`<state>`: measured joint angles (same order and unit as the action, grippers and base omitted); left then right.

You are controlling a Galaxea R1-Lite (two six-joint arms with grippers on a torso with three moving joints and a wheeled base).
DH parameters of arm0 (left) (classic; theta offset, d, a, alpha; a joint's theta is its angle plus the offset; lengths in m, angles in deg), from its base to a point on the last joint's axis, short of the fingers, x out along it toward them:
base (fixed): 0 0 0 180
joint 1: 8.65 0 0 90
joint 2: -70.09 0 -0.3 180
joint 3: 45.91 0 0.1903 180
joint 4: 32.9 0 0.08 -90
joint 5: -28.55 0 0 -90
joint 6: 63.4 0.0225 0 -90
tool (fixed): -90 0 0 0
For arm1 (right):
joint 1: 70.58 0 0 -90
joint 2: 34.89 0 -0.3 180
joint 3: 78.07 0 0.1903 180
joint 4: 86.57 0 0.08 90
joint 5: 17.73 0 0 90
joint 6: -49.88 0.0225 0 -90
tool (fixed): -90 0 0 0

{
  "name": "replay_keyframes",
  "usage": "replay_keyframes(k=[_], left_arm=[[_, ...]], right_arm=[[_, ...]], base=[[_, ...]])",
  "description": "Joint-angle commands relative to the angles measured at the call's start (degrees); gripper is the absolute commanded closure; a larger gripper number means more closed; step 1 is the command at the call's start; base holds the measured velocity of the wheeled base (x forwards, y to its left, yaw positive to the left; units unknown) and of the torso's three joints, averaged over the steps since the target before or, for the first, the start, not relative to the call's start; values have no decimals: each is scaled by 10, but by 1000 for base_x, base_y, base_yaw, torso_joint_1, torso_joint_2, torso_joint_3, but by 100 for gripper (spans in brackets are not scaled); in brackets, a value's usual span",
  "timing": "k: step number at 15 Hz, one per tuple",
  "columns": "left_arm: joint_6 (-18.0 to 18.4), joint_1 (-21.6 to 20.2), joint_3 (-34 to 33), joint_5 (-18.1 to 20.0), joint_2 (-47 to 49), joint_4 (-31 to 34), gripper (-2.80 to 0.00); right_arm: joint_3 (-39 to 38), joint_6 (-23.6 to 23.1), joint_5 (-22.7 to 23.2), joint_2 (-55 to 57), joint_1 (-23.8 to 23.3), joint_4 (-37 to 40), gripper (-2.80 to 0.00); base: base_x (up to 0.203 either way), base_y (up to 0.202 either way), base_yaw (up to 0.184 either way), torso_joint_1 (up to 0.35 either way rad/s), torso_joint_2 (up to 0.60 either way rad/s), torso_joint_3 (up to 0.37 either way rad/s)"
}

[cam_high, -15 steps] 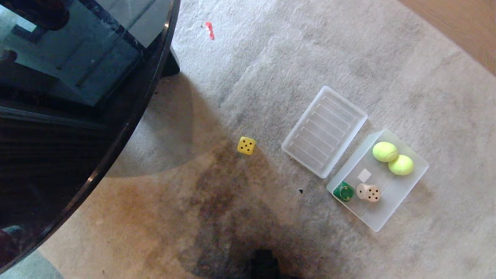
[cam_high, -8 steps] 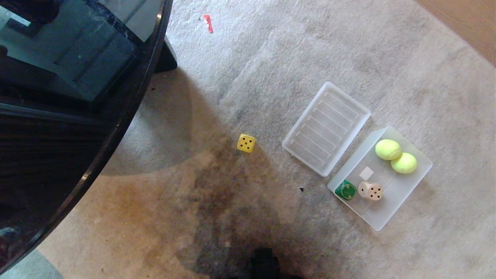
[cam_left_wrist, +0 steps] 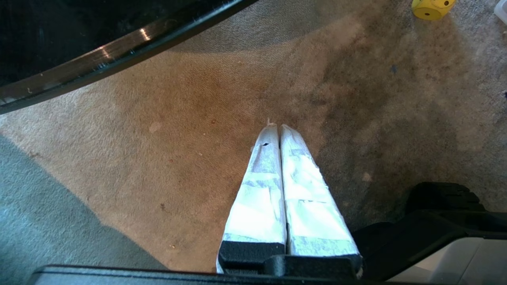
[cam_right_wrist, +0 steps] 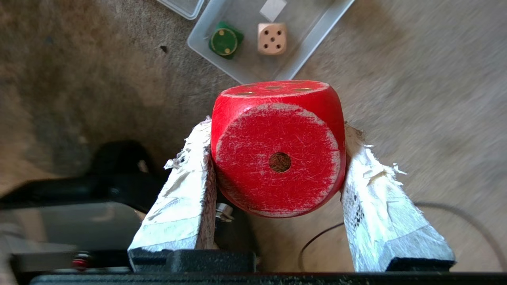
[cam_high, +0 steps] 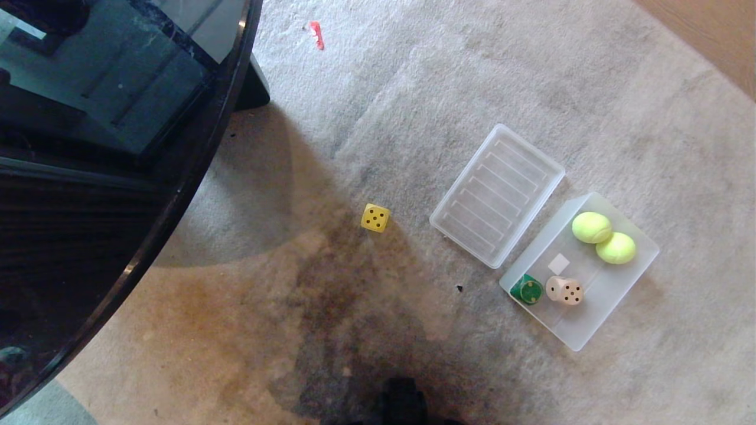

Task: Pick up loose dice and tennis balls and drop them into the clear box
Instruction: Put the toys in the box

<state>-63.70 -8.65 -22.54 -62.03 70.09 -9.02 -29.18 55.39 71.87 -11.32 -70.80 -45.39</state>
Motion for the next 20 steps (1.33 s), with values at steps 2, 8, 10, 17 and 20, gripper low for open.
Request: replay_keyframes(k=[2, 8, 10, 17, 20], left_arm=[[0, 0, 0, 0, 0, 0, 0], [0, 0, 0, 0, 0, 0, 0], [0, 0, 0, 0, 0, 0, 0], [0, 0, 0, 0, 0, 0, 0], [0, 0, 0, 0, 0, 0, 0]], right_arm=[[30, 41, -1, 244, 0, -83, 0], [19, 86, -1, 581, 0, -400, 0], [9, 90, -1, 684, 0, -526, 0], [-9, 85, -7, 850, 0, -797, 0], [-23, 70, -11, 846, 0, -823, -280]], base=[[0, 0, 0, 0, 0, 0], [0, 0, 0, 0, 0, 0], [0, 0, 0, 0, 0, 0], [0, 0, 0, 0, 0, 0], [0, 0, 0, 0, 0, 0]])
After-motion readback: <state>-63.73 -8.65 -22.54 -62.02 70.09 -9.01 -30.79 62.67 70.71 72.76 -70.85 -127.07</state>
